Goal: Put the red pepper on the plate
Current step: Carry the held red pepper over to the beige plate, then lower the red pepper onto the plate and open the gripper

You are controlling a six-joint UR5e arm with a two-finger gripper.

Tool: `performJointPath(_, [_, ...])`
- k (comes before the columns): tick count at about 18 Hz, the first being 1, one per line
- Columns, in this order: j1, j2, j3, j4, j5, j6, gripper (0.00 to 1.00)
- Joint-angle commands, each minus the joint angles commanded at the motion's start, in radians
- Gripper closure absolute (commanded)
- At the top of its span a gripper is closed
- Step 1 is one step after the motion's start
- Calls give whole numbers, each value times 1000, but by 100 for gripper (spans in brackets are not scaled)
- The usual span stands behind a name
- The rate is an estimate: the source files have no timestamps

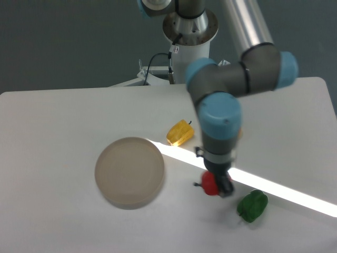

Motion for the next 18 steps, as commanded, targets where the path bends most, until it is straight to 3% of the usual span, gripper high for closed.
performJointPath(6, [-71, 3, -72, 17, -61, -109, 52])
performJointPath(9, [-109, -1, -98, 61, -72, -163, 52])
performJointPath(13, [-118, -14, -170, 202, -123, -230, 52])
performJointPath(18, [-135, -32, -187, 215, -156, -281, 52])
